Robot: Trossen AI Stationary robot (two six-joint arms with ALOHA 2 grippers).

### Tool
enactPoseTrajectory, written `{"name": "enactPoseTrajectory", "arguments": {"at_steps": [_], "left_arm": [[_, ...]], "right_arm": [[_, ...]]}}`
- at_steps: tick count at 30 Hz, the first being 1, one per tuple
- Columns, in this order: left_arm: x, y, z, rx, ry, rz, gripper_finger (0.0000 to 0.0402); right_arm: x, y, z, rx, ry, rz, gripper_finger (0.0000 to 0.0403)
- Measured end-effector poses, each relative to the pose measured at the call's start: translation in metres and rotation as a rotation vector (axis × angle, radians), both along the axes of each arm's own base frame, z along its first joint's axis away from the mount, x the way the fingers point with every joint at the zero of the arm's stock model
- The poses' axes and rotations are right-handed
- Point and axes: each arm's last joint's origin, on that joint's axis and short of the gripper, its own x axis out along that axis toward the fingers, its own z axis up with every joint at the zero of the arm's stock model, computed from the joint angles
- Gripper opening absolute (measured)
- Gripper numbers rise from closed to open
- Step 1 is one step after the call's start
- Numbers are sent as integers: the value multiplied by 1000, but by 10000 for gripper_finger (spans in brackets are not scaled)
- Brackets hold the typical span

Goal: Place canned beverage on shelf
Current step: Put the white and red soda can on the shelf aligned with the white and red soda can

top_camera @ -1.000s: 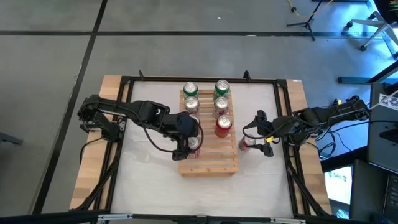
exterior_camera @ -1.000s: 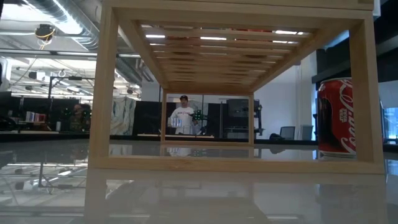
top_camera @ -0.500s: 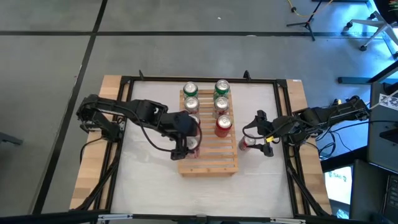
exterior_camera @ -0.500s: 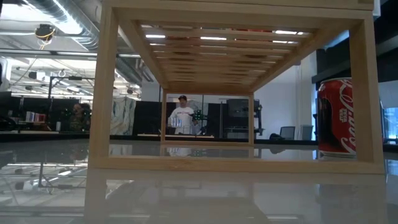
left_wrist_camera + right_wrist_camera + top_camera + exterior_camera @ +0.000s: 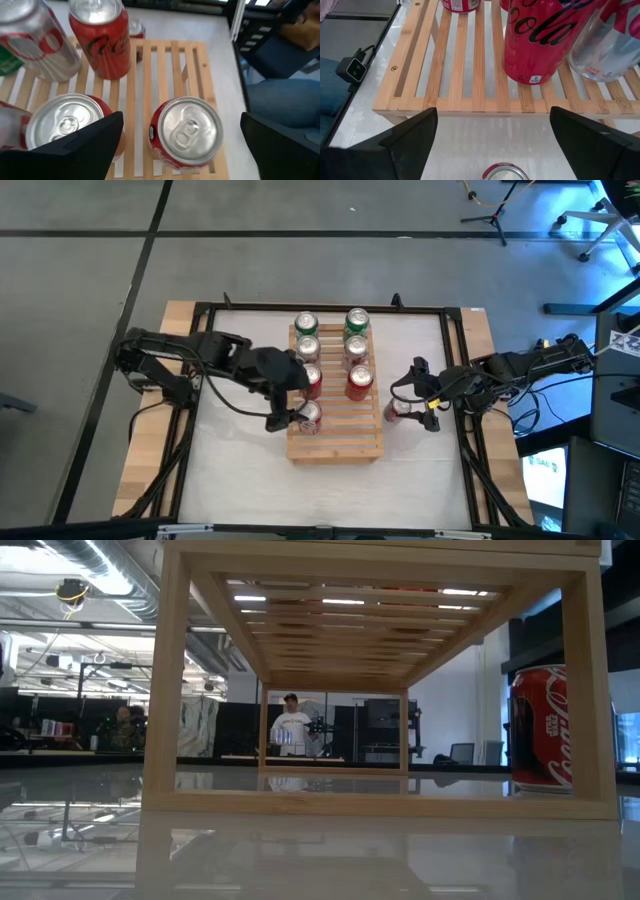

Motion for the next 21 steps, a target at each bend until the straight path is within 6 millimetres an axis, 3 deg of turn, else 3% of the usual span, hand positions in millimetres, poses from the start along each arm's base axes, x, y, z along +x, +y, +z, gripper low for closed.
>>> {"name": "enactPoseTrajectory", "arguments": {"at_steps": [7,14,17,21], "left_arm": [[-28,6,23,-11,-75,5,391],[-75,10,49,101,-174,37,391],[-96,13,46,176,-197,109,391],[-118,19,22,143,-210,160,391]], "right_arm": [[0,0,0,1,-3,0,380],[0,0,0,2,-5,0,380],[0,0,0,3,-5,0,380],[0,0,0,2,-5,0,380]]}}
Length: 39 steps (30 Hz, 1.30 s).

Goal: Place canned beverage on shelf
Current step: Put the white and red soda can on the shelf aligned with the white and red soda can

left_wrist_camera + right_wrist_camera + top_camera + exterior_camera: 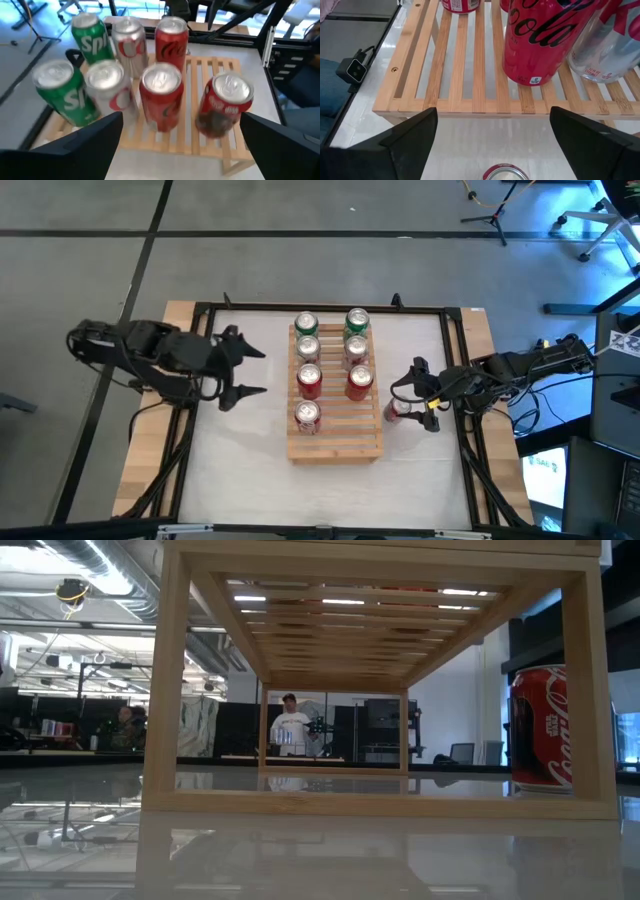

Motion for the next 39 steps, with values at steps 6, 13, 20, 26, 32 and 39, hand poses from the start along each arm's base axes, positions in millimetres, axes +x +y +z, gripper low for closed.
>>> {"name": "enactPoseTrajectory", "arguments": {"at_steps": [6,13,20,26,32,39], "left_arm": [[-27,8,-47,-47,-135,-3,391],[-48,15,-88,-47,-288,-36,391],[-51,21,-124,-18,-370,-49,391],[-44,22,-148,-15,-399,-31,391],[-38,21,-175,43,-491,-49,391],[-40,21,-203,44,-563,-47,391]], "right_arm": [[0,0,0,9,0,-6,380],[0,0,1,175,20,-127,380],[-6,-2,22,215,25,-158,380],[-10,-4,33,189,10,-182,380],[-16,-7,23,112,129,-176,380],[-8,-4,13,32,205,-177,380]]}}
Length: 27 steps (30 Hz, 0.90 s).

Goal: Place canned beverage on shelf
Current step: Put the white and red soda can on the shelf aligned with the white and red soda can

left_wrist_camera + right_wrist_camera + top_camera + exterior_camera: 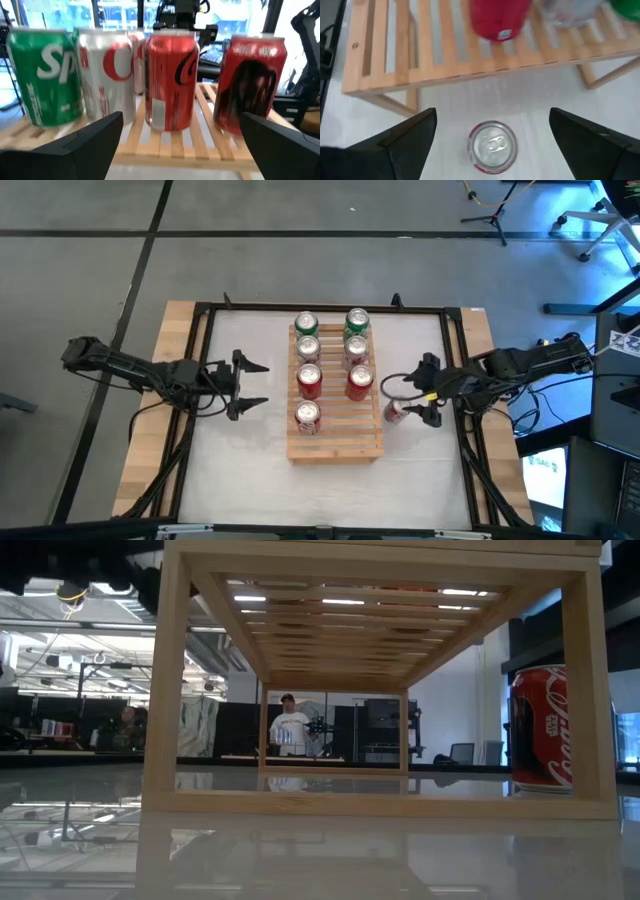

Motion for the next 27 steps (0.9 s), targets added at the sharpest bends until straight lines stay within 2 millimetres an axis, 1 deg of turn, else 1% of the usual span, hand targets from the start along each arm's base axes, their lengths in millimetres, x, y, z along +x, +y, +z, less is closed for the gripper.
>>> {"name": "enactPoseTrajectory", "arguments": {"at_steps": [3,7,12,17,25,27], "left_arm": [[0,1,-8,-8,22,8,391],[-2,9,-19,-5,49,54,391],[-9,21,-32,-5,45,81,391],[-18,29,-42,-20,-7,35,391],[-31,34,-59,-19,-44,68,391],[-33,33,-61,-20,-34,68,391]], "right_arm": [[10,4,-7,-24,49,39,380],[22,8,-17,-55,115,63,380],[34,14,-28,-27,186,102,380],[37,17,-32,19,217,140,380],[37,17,-32,27,219,146,380],[37,17,-32,29,219,147,380]]}}
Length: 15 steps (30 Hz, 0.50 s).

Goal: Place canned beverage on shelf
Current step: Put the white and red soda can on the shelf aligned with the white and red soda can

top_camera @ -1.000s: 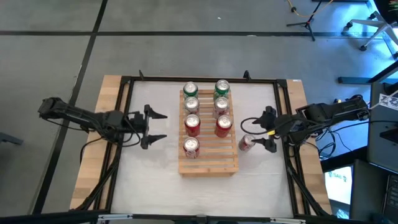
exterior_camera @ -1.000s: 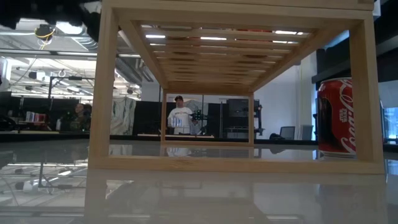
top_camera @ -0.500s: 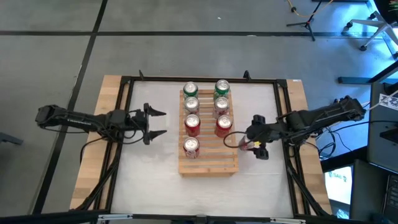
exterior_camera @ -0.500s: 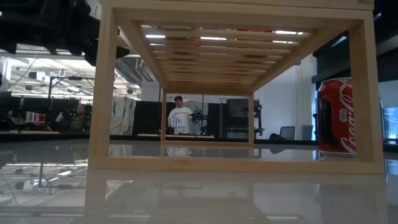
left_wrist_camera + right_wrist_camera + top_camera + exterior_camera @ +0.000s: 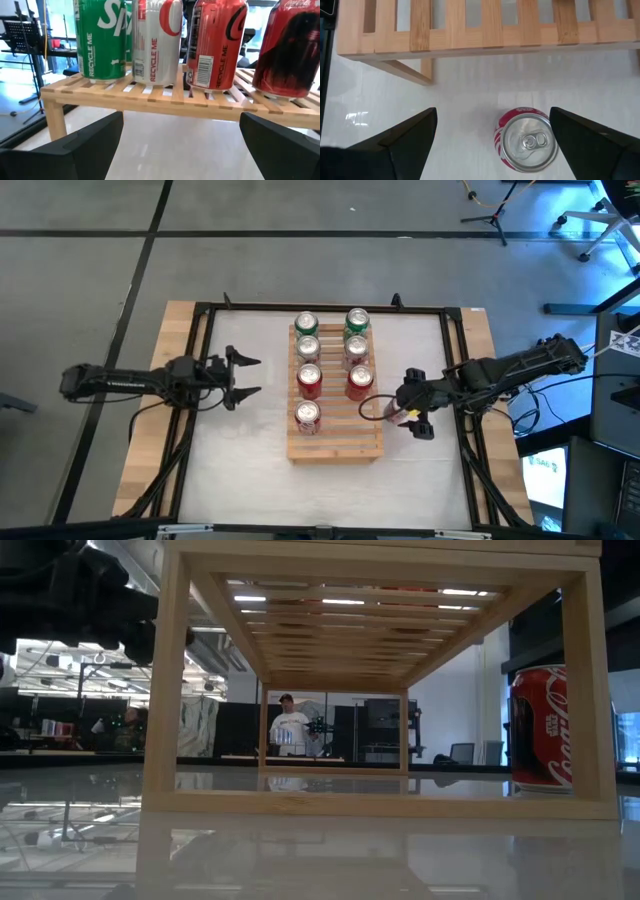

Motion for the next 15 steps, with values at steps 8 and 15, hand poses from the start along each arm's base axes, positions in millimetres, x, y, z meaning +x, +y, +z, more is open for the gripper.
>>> {"name": "enactPoseTrajectory", "arguments": {"at_steps": [8,15], "left_arm": [[-7,-2,4,12,-39,-60,391],[-16,-3,4,10,-57,-41,391]], "right_arm": [[0,0,0,0,0,0,380],[0,0,0,1,0,-1,380]]}}
